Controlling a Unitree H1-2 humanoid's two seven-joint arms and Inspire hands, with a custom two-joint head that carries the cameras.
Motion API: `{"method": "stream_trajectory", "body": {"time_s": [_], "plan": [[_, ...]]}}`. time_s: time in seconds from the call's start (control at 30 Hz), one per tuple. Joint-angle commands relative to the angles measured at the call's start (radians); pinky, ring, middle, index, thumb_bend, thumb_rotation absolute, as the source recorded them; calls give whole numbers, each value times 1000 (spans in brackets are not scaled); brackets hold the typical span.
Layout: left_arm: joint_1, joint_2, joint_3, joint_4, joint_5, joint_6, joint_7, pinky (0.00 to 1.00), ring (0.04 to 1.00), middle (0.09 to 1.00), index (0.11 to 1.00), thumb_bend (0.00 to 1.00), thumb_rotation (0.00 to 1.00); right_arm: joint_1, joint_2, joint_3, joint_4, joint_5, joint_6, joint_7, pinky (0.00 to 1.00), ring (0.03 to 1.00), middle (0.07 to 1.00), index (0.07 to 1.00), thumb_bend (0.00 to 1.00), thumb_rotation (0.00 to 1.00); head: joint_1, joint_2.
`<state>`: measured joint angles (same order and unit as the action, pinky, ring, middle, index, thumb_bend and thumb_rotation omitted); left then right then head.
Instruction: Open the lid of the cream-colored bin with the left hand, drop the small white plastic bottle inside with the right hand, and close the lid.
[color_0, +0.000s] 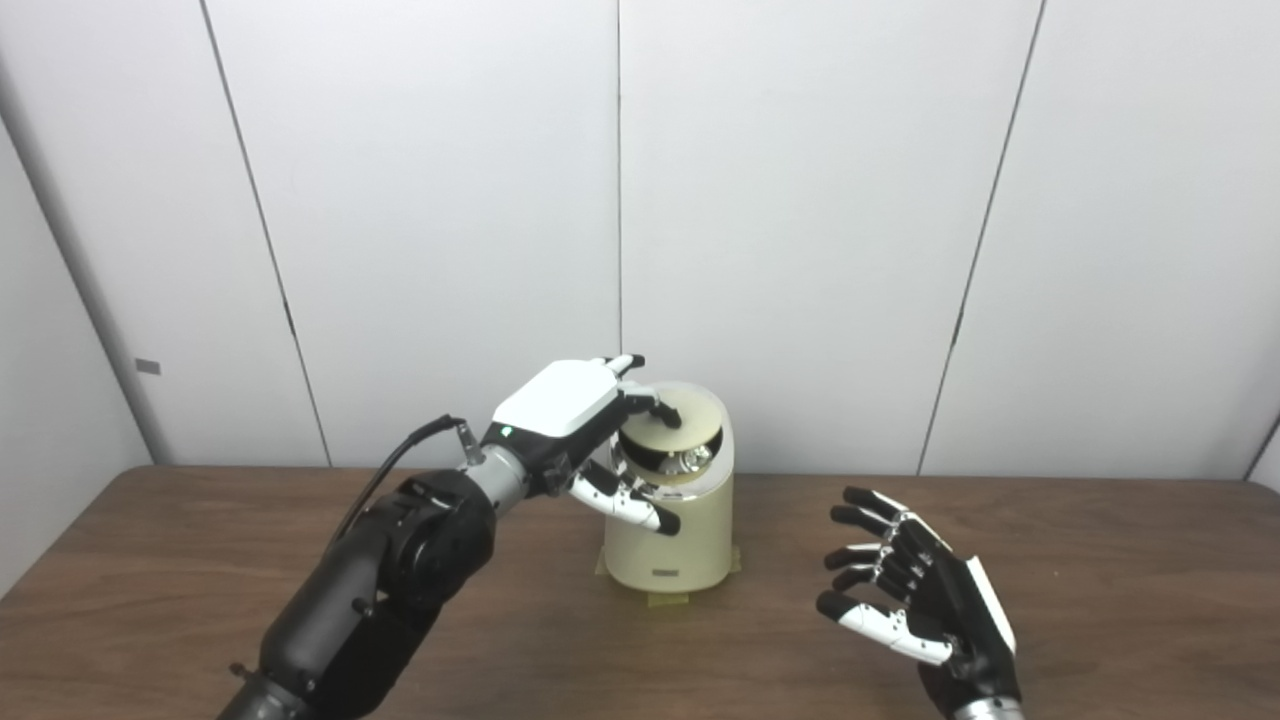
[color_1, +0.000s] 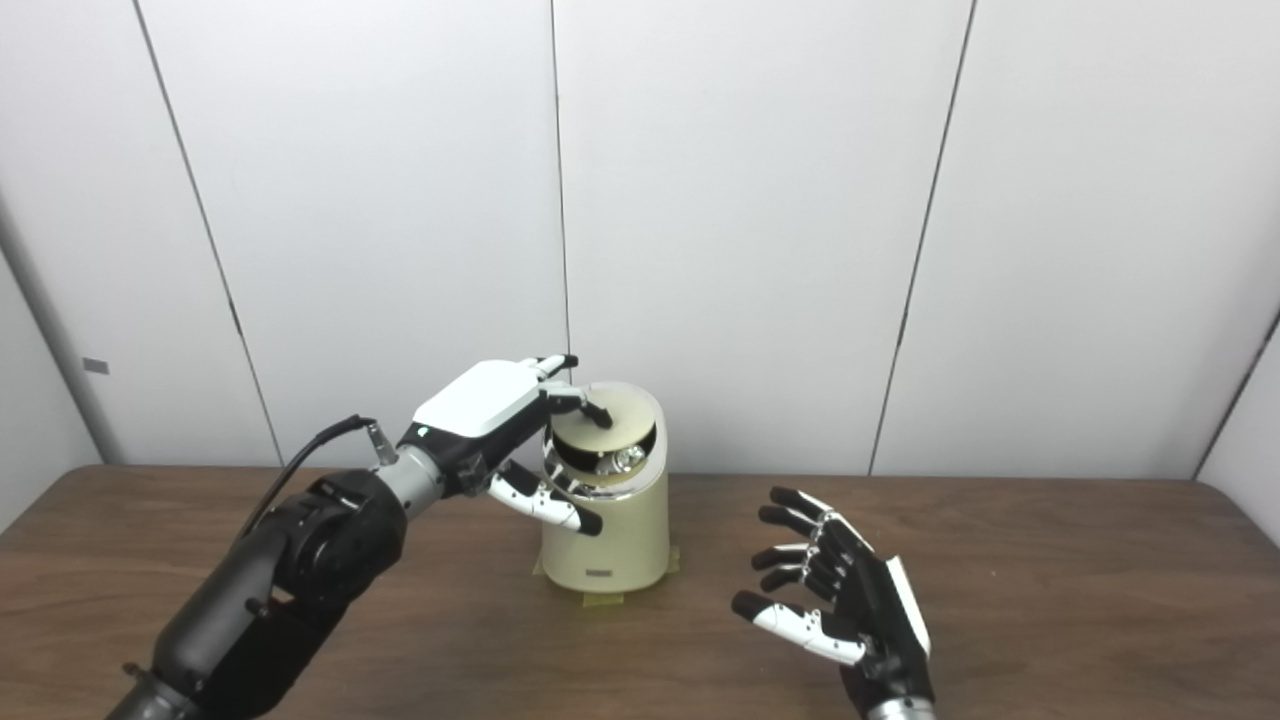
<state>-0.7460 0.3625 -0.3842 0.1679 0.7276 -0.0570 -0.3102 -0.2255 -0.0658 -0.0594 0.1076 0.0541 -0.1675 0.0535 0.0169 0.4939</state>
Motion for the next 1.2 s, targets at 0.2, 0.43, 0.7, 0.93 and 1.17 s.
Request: {"method": "stream_trajectory", "body": {"time_s": [0.2, 0.43, 0.7, 0.93, 1.17], "plan": [[-21, 22, -5, -86, 33, 9, -60, 1000, 993, 791, 768, 985, 510, -30, -1, 0, -38, 10, -13, 0, 451, 554, 738, 756, 806, 235, 0, 8], [-1, 12, -30, -90, 60, 0, -85, 1000, 976, 789, 765, 992, 517, -30, 0, -1, -43, 13, -7, -1, 446, 554, 739, 760, 797, 229, 0, 15], [8, -4, -92, -56, 128, 42, -142, 1000, 1000, 879, 861, 982, 506, -30, -1, 2, -49, 9, -5, 0, 445, 550, 739, 759, 793, 245, -4, 20], [19, -8, -122, -39, 144, 76, -175, 1000, 1000, 934, 907, 985, 479, -25, -1, 2, -57, 13, -1, 1, 446, 554, 741, 761, 772, 225, -7, 20], [18, -11, -112, -3, 94, 91, -196, 1000, 1000, 918, 916, 993, 489, -27, -3, -1, -53, 18, -4, 1, 449, 555, 742, 762, 768, 233, -6, 17]]}}
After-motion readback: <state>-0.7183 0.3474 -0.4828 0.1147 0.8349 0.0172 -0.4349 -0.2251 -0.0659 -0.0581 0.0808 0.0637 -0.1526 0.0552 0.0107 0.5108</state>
